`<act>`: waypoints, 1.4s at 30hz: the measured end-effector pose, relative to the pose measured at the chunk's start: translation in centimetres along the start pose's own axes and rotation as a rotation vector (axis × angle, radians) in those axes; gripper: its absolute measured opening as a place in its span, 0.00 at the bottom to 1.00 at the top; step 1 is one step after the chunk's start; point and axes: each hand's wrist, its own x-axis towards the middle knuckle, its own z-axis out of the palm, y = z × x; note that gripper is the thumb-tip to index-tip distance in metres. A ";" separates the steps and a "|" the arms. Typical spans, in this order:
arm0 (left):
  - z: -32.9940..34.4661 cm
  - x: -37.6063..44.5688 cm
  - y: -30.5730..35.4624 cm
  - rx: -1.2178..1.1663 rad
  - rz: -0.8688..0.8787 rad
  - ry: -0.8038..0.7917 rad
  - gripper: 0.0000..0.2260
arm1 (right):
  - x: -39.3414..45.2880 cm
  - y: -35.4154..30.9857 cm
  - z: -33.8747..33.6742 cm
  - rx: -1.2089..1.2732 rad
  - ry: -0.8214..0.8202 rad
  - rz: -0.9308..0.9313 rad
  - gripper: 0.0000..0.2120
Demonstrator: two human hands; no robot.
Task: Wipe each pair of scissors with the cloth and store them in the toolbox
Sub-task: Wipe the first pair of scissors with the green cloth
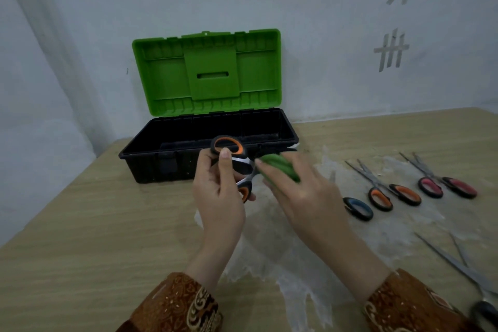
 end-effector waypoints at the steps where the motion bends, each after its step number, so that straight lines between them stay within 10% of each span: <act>1: -0.1 0.1 0.0 0.008 0.006 0.003 0.09 | 0.1 -0.2 0.2 0.001 -0.017 -0.003 0.14; 12: -0.2 0.0 -0.4 0.043 -0.007 -0.046 0.09 | 0.6 4.5 -0.9 0.046 0.039 0.351 0.15; 18: -0.2 0.1 -0.6 0.054 0.005 -0.032 0.09 | 0.5 -0.5 -0.1 0.227 -0.094 0.036 0.17; 42: -0.1 0.5 -0.3 -0.025 -0.030 0.035 0.10 | 0.4 -0.1 0.5 0.150 -0.039 -0.048 0.14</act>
